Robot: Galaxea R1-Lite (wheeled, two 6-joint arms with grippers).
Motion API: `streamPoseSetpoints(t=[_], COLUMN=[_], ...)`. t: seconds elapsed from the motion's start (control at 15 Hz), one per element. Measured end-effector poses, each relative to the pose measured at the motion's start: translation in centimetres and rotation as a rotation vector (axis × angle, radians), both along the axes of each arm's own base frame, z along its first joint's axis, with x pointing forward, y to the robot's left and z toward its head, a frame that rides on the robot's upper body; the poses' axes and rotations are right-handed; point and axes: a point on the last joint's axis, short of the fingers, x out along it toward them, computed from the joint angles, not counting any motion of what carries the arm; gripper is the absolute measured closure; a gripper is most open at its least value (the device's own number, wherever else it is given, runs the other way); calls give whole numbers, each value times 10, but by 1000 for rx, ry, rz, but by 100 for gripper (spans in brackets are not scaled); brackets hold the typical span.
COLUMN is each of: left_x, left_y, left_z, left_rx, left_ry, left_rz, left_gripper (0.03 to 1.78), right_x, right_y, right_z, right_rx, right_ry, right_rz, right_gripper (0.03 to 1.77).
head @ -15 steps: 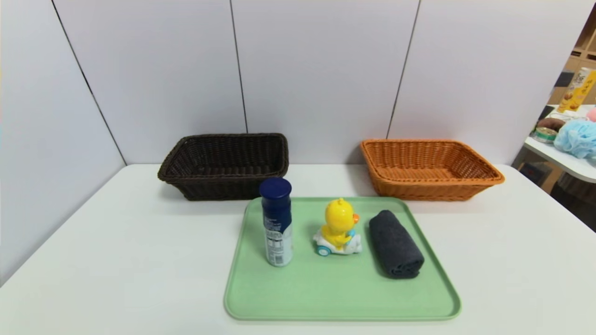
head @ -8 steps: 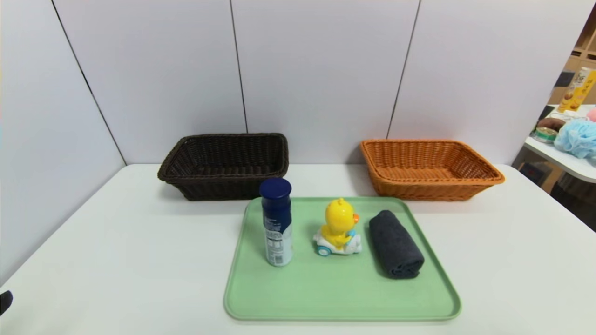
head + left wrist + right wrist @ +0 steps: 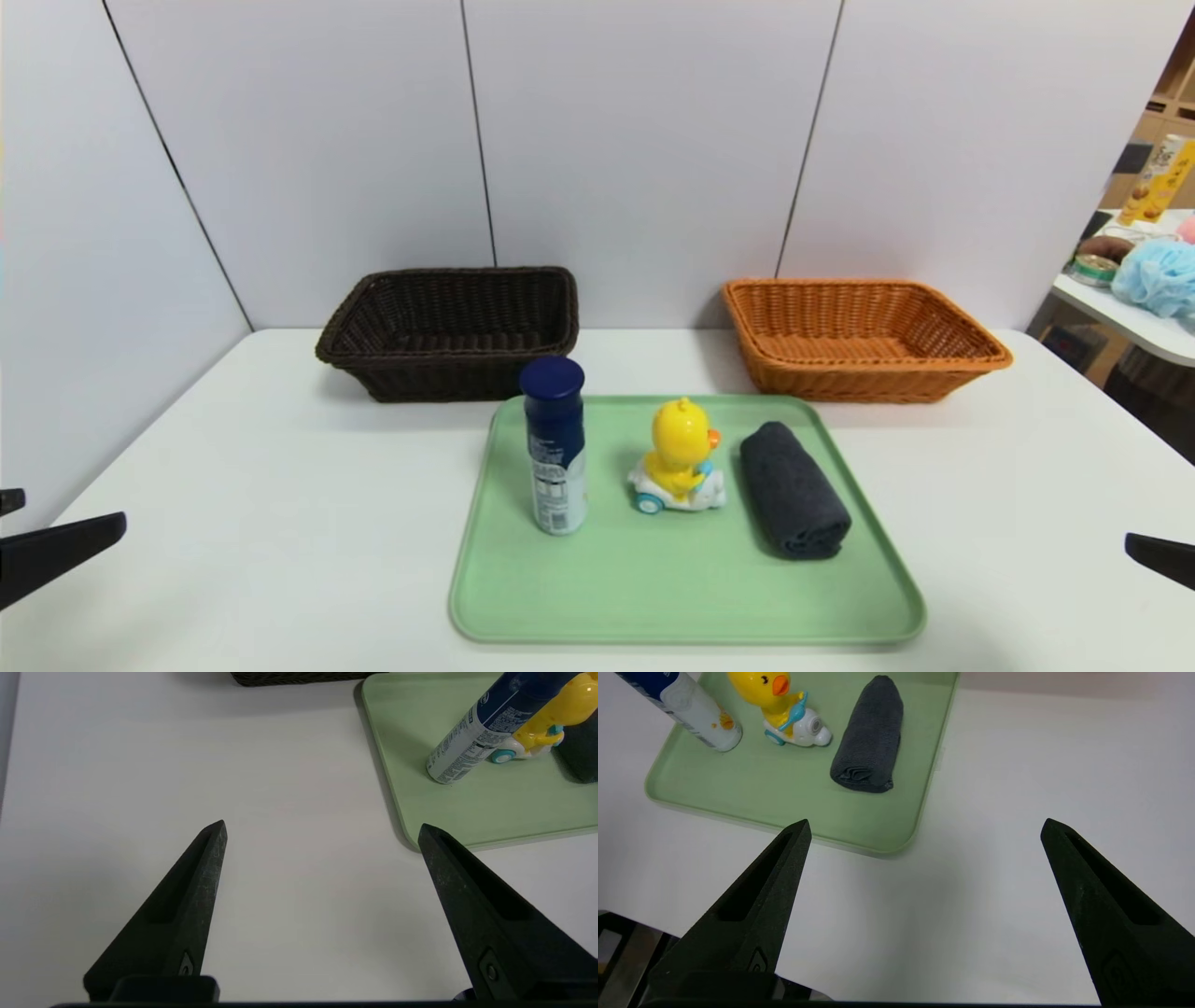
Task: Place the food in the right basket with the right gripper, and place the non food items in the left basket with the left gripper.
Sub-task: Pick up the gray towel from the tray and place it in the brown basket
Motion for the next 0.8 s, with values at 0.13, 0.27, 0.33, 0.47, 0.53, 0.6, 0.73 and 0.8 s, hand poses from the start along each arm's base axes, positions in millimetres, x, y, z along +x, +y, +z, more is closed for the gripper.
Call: streamPoseSetpoints(t=[0.13, 0.27, 0.33, 0.47, 0.53, 0.6, 0.73, 0.8], left_x=[19, 40, 49, 63, 69, 76, 84, 86], left_y=[-3, -11, -17, -32, -40, -47, -56, -58], left_z=[0, -1, -2, -1, -1, -3, -5, -6], left_rx=[-22, -43, -54, -89, -102, -109, -111, -108], left_ry=[57, 105, 120, 120, 120, 126, 122, 120], left_rz=[-63, -153, -193, -275, -307, -339, -375, -384], left_gripper=[29, 25, 23, 20, 19, 18, 16, 16], right_x=[17, 29, 31, 36, 39, 44, 50, 52], right_y=[0, 2, 3, 8, 11, 14, 19, 21], right_z=[-2, -3, -2, -2, -3, -2, -1, -1], right_rx=[4, -6, -12, -16, -19, -20, -19, -20], right_ry=[59, 118, 149, 180, 192, 187, 169, 159], right_rz=[14, 29, 44, 94, 121, 145, 173, 184], right_gripper=[10, 10, 10, 10, 10, 10, 10, 10])
